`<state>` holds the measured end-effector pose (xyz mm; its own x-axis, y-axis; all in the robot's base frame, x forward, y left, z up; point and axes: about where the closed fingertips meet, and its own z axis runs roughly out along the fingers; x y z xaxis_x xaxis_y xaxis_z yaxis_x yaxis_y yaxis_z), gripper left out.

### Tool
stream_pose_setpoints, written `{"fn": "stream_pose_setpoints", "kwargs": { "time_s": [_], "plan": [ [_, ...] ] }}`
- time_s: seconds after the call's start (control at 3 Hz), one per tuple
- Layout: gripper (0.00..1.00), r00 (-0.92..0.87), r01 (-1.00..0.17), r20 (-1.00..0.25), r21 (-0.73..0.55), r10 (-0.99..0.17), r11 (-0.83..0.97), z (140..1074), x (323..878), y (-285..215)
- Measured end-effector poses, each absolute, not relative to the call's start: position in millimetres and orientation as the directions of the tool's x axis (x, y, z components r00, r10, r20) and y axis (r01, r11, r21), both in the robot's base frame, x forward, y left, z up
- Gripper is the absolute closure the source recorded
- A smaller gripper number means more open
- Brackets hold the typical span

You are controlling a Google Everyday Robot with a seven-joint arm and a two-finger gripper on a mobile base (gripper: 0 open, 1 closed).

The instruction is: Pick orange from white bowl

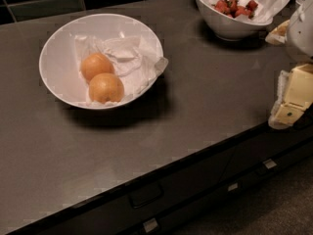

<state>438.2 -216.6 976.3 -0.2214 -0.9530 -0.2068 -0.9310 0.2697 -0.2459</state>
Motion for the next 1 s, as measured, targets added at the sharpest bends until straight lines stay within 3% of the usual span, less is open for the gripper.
{"fn": "stream_pose_setpoints", "kwargs": {
  "time_s": [0.33, 1.0],
  "plan": [
    [0.0, -0.208, -0.93, -0.217, -0.257, -0.954, 0.261, 982.7, 440.5, -207.8],
    [0.0, -0.088, -0.945, -0.248, -0.284, -0.965, 0.159, 1001.8, 459.4, -125.8]
  ]
}}
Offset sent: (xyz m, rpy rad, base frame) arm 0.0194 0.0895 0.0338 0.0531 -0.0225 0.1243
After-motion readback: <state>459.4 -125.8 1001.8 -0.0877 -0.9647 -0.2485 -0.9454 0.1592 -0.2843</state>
